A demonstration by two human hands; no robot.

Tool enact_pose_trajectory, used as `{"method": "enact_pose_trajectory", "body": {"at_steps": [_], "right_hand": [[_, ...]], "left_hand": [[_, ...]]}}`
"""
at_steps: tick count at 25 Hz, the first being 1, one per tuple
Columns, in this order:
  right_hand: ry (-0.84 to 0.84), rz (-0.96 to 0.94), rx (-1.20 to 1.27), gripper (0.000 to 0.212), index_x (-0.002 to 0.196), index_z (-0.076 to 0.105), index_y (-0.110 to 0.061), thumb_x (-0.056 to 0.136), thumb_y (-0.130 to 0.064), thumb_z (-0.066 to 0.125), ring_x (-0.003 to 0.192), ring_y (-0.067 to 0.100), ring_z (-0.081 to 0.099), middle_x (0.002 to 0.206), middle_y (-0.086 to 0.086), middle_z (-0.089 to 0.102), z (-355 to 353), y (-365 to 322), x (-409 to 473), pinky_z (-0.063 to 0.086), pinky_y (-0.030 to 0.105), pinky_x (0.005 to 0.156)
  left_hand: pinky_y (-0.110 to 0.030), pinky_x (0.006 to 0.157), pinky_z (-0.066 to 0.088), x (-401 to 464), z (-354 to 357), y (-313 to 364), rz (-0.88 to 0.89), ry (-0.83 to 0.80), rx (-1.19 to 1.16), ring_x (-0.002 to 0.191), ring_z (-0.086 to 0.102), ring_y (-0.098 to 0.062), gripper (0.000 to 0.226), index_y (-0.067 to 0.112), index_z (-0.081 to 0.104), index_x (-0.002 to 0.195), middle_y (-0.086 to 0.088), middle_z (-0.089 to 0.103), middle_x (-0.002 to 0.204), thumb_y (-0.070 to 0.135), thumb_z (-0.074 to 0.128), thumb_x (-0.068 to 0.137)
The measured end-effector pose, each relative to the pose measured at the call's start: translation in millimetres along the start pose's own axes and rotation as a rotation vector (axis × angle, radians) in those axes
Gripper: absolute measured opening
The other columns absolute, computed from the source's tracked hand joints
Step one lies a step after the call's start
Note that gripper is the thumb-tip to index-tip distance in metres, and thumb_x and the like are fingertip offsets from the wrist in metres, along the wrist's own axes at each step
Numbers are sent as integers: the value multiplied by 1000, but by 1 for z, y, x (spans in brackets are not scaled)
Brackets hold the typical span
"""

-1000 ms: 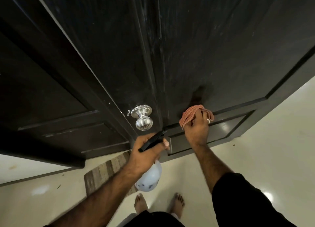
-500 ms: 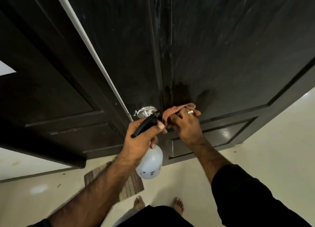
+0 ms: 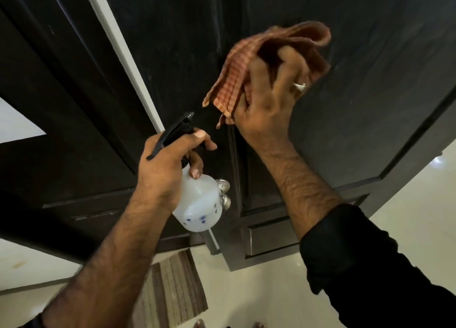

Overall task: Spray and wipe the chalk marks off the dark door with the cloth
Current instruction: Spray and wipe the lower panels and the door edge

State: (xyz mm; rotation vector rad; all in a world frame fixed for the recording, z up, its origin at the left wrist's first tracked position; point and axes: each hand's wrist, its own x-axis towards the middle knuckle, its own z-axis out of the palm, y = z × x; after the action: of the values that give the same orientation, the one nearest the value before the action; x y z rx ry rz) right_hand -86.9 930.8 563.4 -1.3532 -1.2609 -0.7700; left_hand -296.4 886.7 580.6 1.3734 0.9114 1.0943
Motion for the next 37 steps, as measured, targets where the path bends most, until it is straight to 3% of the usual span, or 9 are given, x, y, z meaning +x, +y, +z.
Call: {"method": "enact_pose_trajectory", "body": {"at_steps": [5,10,16,21,25,27,29,32,37], "right_hand": [[-130,-287,-104,49,153,44,-30,106,-38,55,141,45,43,162,19,37,-2,46,-47,20,65,124],[-15,54,-47,56,154,53,-14,107,-44,49,149,59,31,160,37,38,-8,16,47,19,80,118],[-188,-415,-242,39,135,71,-24,99,-37,71,145,47,43,151,17,59,-35,103,-33,30,79,112],[-23,385,-285,59,144,59,3,101,-37,55,146,60,38,152,39,47,-38,126,24,3,78,123],[-258,-282,-188,54,151,60,-19,101,-39,62,159,51,19,168,24,33,-31,73,-7,2,75,124],[-381,-551,-242,37,138,69,-28,103,-41,63,153,45,37,161,12,49,-50,110,-45,19,80,119],[-279,-350,-288,39,132,70,-19,105,-45,59,139,51,53,149,19,60,-53,133,-31,31,78,114],[-12,297,-252,62,151,55,-1,106,-43,52,149,60,34,158,37,41,-30,77,39,14,77,122],[-224,-216,-54,61,162,41,-23,106,-38,59,154,44,35,164,14,46,-11,-7,-3,10,73,123]], "left_hand": [[-34,55,44,12,-3,32,72,30,-25,51,46,-27,15,6,74,95,-21,75,100,21,70,95],[-34,55,43,18,13,64,133,-6,1,51,46,-26,18,6,75,93,-19,76,98,23,71,94],[-34,54,41,34,49,74,123,-23,-15,49,45,-24,39,-8,70,110,-21,77,99,25,77,90],[-34,54,42,33,67,70,107,-70,14,50,46,-23,32,-4,73,105,-20,78,100,24,75,92],[-34,55,42,27,54,64,125,-59,30,50,46,-26,14,5,75,93,-21,77,96,18,72,93],[-33,54,43,20,37,59,117,-44,38,49,46,-26,10,6,74,92,-22,76,97,16,71,93],[-32,53,44,14,18,54,90,4,42,48,45,-25,12,3,74,95,-24,75,99,14,71,93],[-33,53,43,14,0,49,65,65,46,47,45,-24,13,1,74,97,-27,75,100,13,70,93],[-38,56,41,15,-15,47,99,69,21,49,44,-27,7,8,76,91,-24,74,94,11,70,92]]}}
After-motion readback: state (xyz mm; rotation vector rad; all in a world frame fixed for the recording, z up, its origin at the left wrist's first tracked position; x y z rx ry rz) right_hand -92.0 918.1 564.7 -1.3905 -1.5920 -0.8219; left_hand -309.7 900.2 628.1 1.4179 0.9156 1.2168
